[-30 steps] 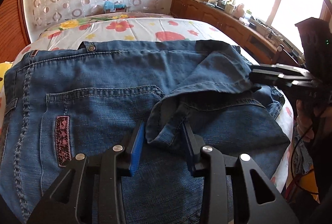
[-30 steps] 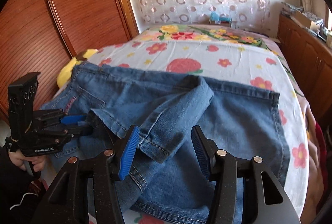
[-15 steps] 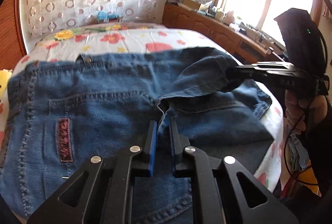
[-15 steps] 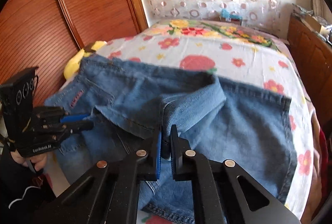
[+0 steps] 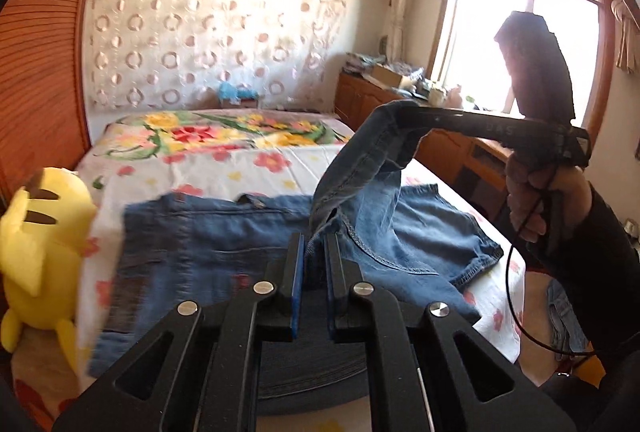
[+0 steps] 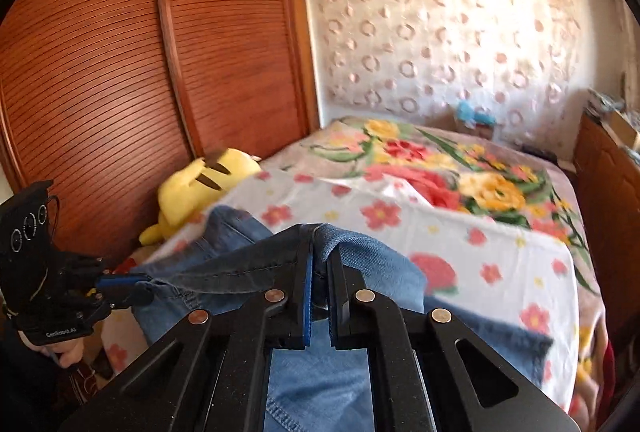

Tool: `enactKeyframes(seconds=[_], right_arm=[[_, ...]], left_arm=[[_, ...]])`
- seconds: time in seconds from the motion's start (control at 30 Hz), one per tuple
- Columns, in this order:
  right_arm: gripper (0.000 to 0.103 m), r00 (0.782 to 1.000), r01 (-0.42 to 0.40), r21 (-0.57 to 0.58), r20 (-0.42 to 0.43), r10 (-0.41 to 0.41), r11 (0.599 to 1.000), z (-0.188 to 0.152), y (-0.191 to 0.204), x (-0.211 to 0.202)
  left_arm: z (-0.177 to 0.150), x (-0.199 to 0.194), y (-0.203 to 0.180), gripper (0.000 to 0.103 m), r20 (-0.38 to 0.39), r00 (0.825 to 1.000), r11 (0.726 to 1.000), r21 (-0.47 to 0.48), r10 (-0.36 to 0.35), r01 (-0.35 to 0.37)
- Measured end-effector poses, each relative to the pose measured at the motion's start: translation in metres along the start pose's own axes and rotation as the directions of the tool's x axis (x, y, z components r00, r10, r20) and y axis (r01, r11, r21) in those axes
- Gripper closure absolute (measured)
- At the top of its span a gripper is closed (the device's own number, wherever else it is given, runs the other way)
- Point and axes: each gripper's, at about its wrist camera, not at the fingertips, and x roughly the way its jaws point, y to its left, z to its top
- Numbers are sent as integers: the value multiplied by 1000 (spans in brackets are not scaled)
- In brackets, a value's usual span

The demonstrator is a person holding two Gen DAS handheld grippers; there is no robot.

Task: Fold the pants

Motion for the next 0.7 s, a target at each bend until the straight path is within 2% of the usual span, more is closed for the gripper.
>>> enactKeyframes(seconds=[0.27, 0.4, 0.53, 0.7], right_arm=[[98, 996, -85, -68, 22, 86, 994, 32, 33, 28], [98, 993, -112, -95, 24, 115, 989, 37, 28, 53], [98, 991, -132, -119, 8, 134, 984, 43, 31, 76], [98, 988, -148, -151, -55, 141, 977, 49, 41, 122]], left_arm=[[-3, -43, 26, 93, 76, 996, 998, -36, 54, -52], [-5, -53, 46, 93, 88, 992, 994, -71, 94, -88], [-8, -55, 67, 93, 81, 986, 986, -97, 144, -136], [-24, -49, 90, 93, 22, 985, 977, -131, 173, -169]])
